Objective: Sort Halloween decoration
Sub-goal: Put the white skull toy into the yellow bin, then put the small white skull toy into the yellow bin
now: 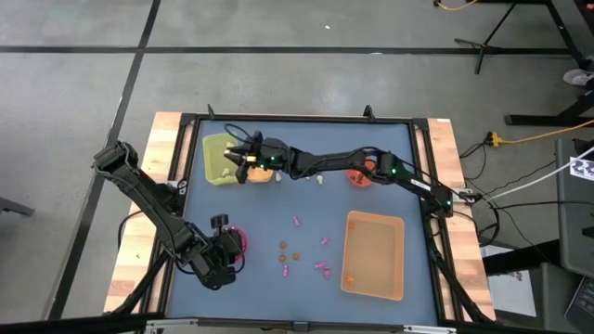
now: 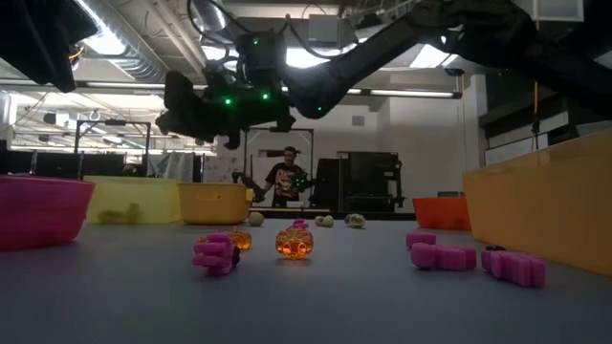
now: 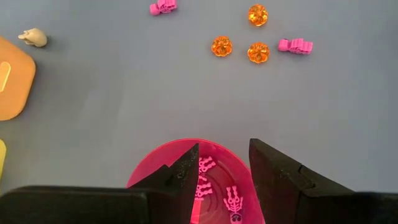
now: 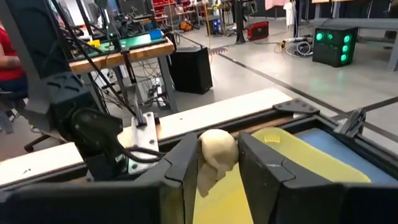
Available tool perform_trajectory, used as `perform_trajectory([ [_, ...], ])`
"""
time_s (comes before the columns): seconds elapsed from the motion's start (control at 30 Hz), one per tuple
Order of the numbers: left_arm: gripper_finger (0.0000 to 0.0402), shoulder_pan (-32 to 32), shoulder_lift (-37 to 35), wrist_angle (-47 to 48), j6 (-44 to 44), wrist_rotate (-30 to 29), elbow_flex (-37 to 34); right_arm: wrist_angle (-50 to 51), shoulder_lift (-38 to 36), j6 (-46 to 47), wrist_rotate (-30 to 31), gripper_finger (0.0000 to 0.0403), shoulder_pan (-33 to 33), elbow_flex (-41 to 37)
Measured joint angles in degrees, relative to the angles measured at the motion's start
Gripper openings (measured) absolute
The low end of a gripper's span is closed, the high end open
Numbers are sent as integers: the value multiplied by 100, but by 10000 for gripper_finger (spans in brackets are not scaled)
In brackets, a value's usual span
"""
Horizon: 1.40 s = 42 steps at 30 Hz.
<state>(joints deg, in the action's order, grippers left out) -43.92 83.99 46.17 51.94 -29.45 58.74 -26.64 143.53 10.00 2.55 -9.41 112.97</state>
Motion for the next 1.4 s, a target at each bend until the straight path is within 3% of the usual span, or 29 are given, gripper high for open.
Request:
perform_trajectory([
  [0.23, 125, 0, 0, 2, 0, 0, 0, 114, 4, 1, 2, 115, 0, 0],
  [0.67, 125, 0, 0, 3, -2, -2, -2, 295, 4, 35, -6, 178, 0, 0],
  [0.87, 125, 2, 0, 6, -2, -2, -2, 456, -101, 182, -498, 174, 0, 0],
  [1.03, 125, 2, 0, 8, -3, 0, -2, 1484, -592, -153, -862, 173, -4, 5],
  [1.27, 125, 23, 0, -174, -34, -185, -7, 4160, -1687, -1530, -873, 174, 0, 7],
  [1.4, 125, 248, 0, -527, -641, -478, -7, 5611, -2287, -1911, -754, 174, 0, 7],
])
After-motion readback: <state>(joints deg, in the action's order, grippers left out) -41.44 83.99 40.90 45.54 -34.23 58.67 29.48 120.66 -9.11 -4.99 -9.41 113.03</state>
